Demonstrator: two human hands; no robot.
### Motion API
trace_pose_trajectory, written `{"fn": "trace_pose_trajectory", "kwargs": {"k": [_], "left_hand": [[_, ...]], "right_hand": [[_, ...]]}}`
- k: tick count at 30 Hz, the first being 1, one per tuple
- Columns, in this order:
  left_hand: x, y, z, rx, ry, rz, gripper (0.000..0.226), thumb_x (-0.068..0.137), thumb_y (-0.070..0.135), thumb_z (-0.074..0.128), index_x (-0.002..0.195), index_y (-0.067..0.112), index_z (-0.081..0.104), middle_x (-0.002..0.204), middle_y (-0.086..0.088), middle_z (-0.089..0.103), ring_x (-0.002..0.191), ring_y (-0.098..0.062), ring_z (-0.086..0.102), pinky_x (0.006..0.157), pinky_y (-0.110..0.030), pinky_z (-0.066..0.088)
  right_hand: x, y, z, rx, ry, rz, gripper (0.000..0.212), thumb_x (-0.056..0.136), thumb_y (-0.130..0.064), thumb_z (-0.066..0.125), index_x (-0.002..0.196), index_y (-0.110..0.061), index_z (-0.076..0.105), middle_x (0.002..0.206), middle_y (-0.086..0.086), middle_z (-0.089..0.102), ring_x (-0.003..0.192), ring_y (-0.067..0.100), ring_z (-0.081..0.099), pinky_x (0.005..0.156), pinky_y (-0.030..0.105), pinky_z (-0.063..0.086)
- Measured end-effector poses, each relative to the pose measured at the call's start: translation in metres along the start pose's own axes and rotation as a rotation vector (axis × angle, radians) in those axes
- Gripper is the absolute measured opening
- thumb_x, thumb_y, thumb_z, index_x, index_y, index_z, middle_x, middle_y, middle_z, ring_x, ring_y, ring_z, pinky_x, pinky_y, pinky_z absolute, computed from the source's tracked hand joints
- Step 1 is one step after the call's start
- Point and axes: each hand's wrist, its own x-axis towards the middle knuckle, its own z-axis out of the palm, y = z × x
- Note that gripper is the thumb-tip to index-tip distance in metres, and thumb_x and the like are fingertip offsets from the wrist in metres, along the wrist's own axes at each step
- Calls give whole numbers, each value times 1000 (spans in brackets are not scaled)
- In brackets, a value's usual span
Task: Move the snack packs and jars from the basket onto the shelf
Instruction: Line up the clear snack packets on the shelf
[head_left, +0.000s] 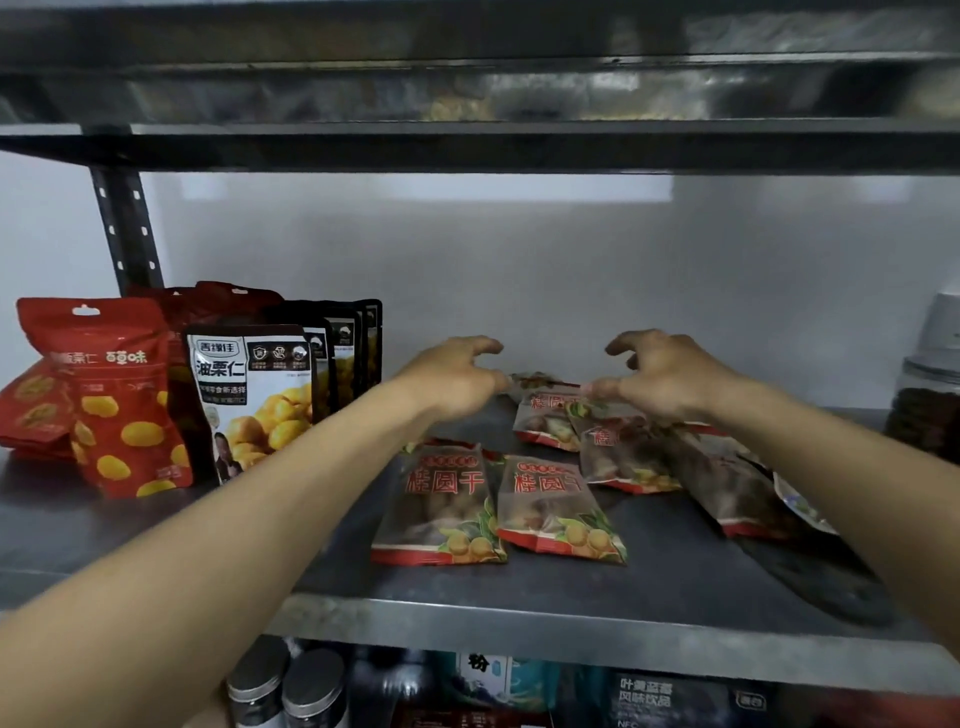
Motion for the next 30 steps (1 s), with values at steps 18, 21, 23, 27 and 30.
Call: {"fn": "trace_pose_trajectory", "kwargs": {"k": [18,21,23,27,30], "left_hand": [[88,-8,58,-446,-234,-301,43,90,1,62,130,14,56,113,-13,62,80,-20,58,70,-32,53],[89,-10,58,-490,-176,-318,42,87,-8,59,124,12,61,100,-12,62,87,-25,63,76,-37,56],[87,-13,58,-478,-121,-310,44,83,-12,61,122,8,61,111,-16,62,105,-32,64,84,-39,56],[84,-17,51,-509,-21,-329,42,81,-14,65,119,4,62,99,-17,62,100,-37,66,70,-40,57],[79,-21,38,-575,48,-327,31,82,-11,65,111,1,64,81,-11,59,87,-35,67,64,-37,57]], "right_hand": [[38,33,15,30,-248,131,63,73,-37,82,128,-19,58,138,3,51,123,22,48,87,24,36],[41,34,19,80,-206,132,58,74,-33,83,125,-18,61,131,5,56,109,20,51,85,24,38],[41,34,23,106,-190,128,56,74,-31,83,124,-18,62,128,6,58,102,18,50,84,23,38],[43,30,27,133,-128,94,51,77,-28,81,124,-18,63,132,7,56,114,21,53,84,22,37],[44,22,25,165,-54,80,50,80,-29,79,125,-17,62,134,7,56,120,23,53,84,21,36]]}}
